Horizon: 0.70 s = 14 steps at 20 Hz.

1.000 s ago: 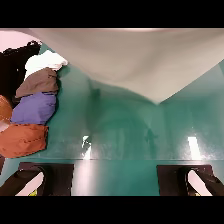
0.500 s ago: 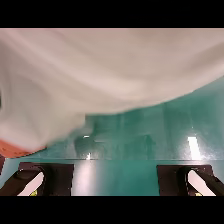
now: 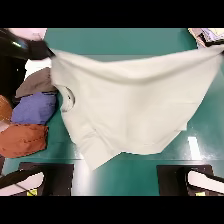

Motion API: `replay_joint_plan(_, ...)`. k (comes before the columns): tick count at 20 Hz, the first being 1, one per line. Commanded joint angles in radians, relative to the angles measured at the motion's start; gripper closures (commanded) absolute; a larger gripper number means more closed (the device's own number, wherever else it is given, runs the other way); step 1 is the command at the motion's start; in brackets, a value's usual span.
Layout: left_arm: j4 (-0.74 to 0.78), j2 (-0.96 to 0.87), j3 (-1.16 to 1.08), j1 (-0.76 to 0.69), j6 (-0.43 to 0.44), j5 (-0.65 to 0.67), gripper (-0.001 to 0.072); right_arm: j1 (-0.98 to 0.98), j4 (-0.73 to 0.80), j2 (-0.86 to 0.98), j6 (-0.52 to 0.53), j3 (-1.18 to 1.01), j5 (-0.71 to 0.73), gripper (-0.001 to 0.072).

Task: Fold the shirts.

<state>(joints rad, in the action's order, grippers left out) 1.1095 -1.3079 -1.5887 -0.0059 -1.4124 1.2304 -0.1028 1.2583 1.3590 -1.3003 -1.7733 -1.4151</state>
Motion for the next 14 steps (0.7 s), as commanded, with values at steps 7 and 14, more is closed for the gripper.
replay_joint_plan(7,0.013,-0.289,0.078,0.001,0.008,-0.272,0.0237,0.097,-0.014,0.302,-0.002,0.06,0.246,0.0528)
replay_joint_plan(14,0.048,-0.167,0.084,0.121,-0.002,0.122,0.0156,-0.002,-0.036,0.159,-0.004,0.198,0.106,0.0311)
